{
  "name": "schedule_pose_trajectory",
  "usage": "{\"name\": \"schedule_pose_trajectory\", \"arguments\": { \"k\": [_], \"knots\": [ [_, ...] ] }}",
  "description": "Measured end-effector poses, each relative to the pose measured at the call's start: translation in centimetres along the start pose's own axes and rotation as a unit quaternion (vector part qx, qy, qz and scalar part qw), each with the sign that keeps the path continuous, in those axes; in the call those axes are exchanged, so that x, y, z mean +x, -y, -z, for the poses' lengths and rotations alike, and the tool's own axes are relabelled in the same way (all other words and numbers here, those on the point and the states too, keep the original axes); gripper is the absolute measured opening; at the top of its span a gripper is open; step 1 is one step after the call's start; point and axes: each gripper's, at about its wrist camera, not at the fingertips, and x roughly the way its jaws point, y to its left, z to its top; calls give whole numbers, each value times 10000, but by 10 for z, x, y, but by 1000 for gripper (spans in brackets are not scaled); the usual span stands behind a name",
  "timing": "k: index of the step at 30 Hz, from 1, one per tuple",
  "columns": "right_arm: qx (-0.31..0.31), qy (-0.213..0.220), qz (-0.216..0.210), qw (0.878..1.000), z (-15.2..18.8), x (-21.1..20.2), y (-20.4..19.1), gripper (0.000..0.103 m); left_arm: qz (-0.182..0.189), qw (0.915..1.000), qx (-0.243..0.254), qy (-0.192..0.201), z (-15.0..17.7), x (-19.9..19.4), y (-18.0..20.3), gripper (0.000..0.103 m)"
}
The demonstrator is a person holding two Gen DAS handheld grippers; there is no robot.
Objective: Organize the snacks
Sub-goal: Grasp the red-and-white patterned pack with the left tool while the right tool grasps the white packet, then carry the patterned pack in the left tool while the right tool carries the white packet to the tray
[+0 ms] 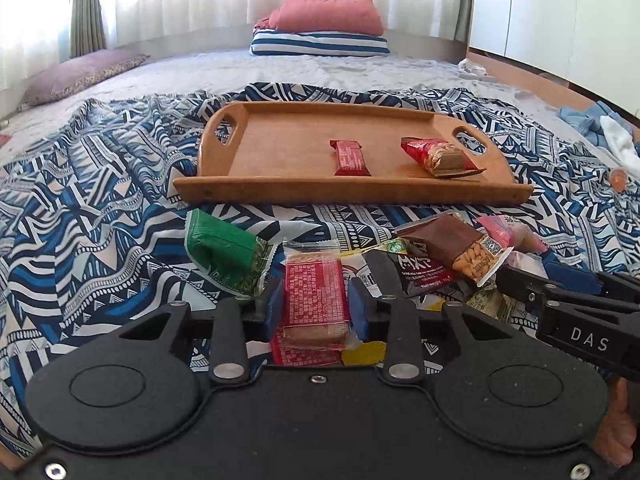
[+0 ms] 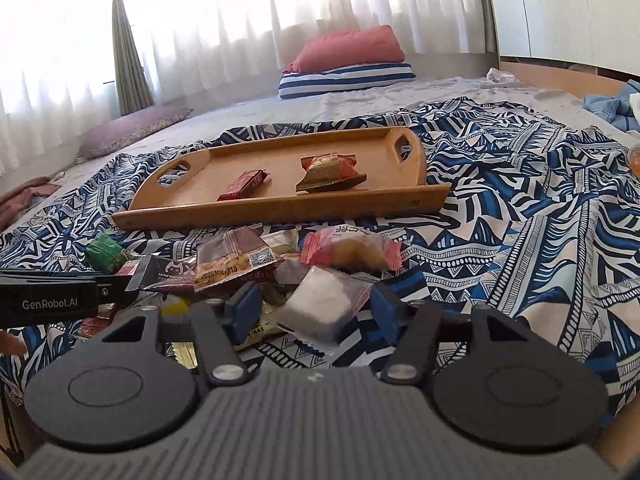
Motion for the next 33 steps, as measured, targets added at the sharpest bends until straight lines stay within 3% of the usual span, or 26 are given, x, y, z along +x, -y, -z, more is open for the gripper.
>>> {"name": "schedule_pose_trajectory", "arguments": {
  "k": [5,9,10,22,33],
  "knots": [
    [22,-29,64,10000,1,-4,1,48,37,9995,-307,-15,-3,-1,-8,31],
    [-19,-16,147,9999,3,-11,4,42,-46,9997,-131,207,-5,-12,-5,31],
    [-38,-16,211,9998,3,-12,4,35,-36,9996,-112,244,-6,-14,-4,31],
    [-22,164,498,9986,-8,-28,13,35,-143,9987,-112,486,-24,-25,-9,31],
    [-156,632,589,9961,-54,-23,18,35,-167,9976,-197,637,-69,-8,-23,31]
  ]
}}
